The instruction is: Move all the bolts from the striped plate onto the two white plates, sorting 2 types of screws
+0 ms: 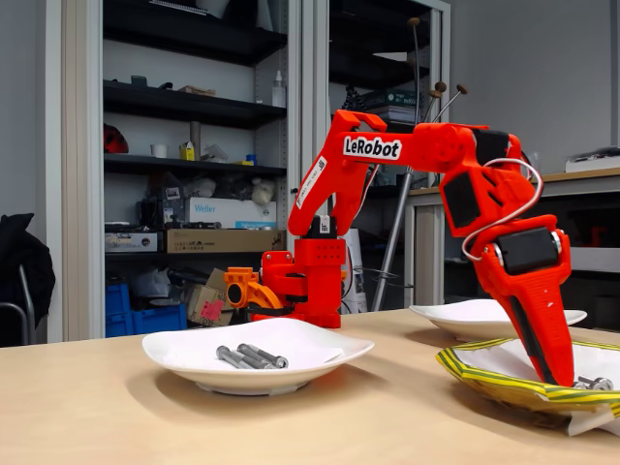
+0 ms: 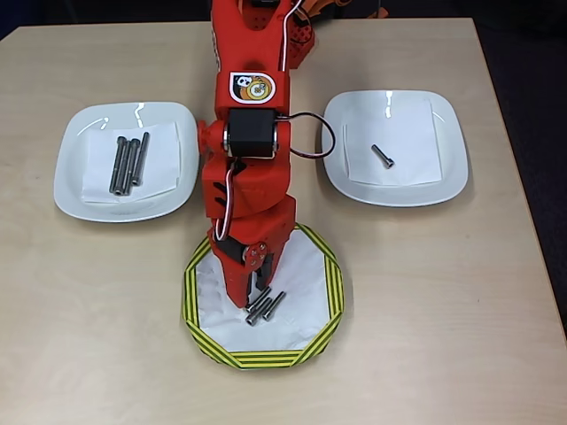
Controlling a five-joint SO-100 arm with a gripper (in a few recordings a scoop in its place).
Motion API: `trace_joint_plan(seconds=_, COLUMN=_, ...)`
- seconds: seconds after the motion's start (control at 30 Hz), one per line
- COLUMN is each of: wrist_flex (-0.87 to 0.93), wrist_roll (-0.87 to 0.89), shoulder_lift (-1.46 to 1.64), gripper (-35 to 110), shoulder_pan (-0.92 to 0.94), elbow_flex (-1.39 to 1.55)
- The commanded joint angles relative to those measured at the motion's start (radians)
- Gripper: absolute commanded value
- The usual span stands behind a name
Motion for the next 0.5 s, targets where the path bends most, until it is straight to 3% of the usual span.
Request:
trace_joint_plan(seconds=0.0, wrist_flex=-0.02, wrist_roll=0.247, shoulder_lift=0.083, gripper=10, shoulder_pan=-0.026, elbow_flex=0.002)
trace_joint_plan(seconds=0.2, wrist_flex=-0.089, wrist_roll=0.788, shoulder_lift=0.115, gripper=12, shoulder_pan=-0.02, elbow_flex=0.026)
trace_joint_plan(seconds=0.47, wrist_flex=-0.216, wrist_roll=1.166, shoulder_lift=0.152, gripper=16, shoulder_pan=-0.055, elbow_flex=0.057)
